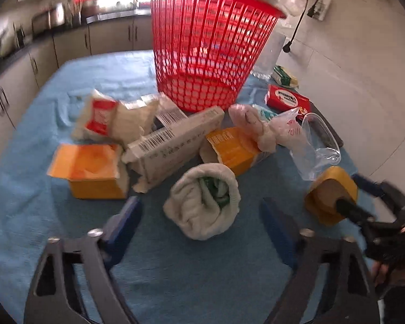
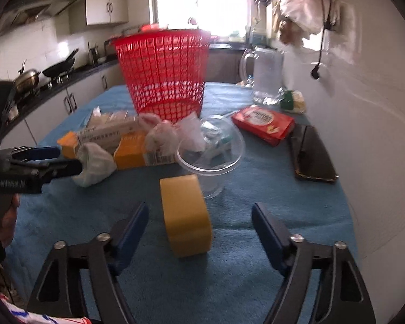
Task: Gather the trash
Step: 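Grasp the white rolled towel with the left tool while the right tool grasps the yellow sponge, then carry towel and sponge over the red basket and open both tools to drop them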
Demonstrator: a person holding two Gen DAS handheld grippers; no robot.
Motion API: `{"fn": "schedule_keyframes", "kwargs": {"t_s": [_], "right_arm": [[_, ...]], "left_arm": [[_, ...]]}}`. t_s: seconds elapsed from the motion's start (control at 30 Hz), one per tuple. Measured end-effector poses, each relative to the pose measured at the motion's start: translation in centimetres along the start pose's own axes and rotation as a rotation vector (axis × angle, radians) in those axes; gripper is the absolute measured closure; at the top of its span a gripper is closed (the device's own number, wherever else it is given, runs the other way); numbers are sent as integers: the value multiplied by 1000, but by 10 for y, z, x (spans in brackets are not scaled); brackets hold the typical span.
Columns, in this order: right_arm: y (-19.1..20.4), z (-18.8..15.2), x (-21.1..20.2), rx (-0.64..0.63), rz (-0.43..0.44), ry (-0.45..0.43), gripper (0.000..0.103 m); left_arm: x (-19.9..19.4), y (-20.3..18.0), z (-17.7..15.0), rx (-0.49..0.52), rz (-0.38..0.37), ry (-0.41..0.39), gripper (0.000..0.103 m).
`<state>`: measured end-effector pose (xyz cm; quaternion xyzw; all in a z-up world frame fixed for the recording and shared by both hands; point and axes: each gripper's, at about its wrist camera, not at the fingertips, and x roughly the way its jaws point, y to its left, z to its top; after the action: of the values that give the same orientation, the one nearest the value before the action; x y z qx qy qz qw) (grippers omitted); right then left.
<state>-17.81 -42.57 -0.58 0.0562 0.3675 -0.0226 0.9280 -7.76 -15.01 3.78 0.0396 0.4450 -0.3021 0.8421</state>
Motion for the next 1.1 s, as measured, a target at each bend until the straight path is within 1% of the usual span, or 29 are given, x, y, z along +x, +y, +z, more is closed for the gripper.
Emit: {"fn": "schedule_keyframes", "kwargs": {"t_s": [0.03,0.1,0.13,0.17,0.2,0.23,0.27,0.37,0.43,0.6,0.7,0.8,0.9,0.93,1.03,1.1], "right_arm": [[0,1,6,6,12,19,30],[-2,1,12,14,26,36,36],[-3,1,14,17,28,41,42],[-3,1,16,20,30,46,46],[-3,1,18,22,33,52,55],[-3,0,19,27,41,60,66],[-5,0,20,41,58,71,70],[-9,-3,20,87,101,86,71],[-11,-5,15,107,117,84,71],[-13,-6,-6,129,136,54,73],[-11,-5,-24,130,155,28,73],[-7,-1,-40,121,172,1,73],[-5,11,-54,124,200,-30,73],[-6,17,-59,130,213,-45,73],[-10,43,-71,163,259,-88,73],[-12,68,-75,181,289,-120,73]], "left_arm": [[6,2,0,-21,-21,18,28],[12,5,1,-45,-36,31,36],[16,6,1,-55,-35,40,47],[18,7,0,-61,-30,45,61],[19,8,0,-69,-32,50,65],[17,9,-2,-89,-49,45,69],[15,10,-3,-100,-56,40,73],[0,9,-9,-102,-48,15,76],[-13,5,-14,-97,-41,-3,77],[-59,-1,-25,-64,-36,-63,77],[-90,-1,-25,-52,-50,-101,77],[-109,-1,-19,-45,-50,-129,77],[-130,-2,-3,-27,-51,-167,77],[-139,-3,7,-20,-46,-180,77],[-155,-8,39,5,-25,-217,77],[-163,-14,61,28,-6,-240,77]]}}
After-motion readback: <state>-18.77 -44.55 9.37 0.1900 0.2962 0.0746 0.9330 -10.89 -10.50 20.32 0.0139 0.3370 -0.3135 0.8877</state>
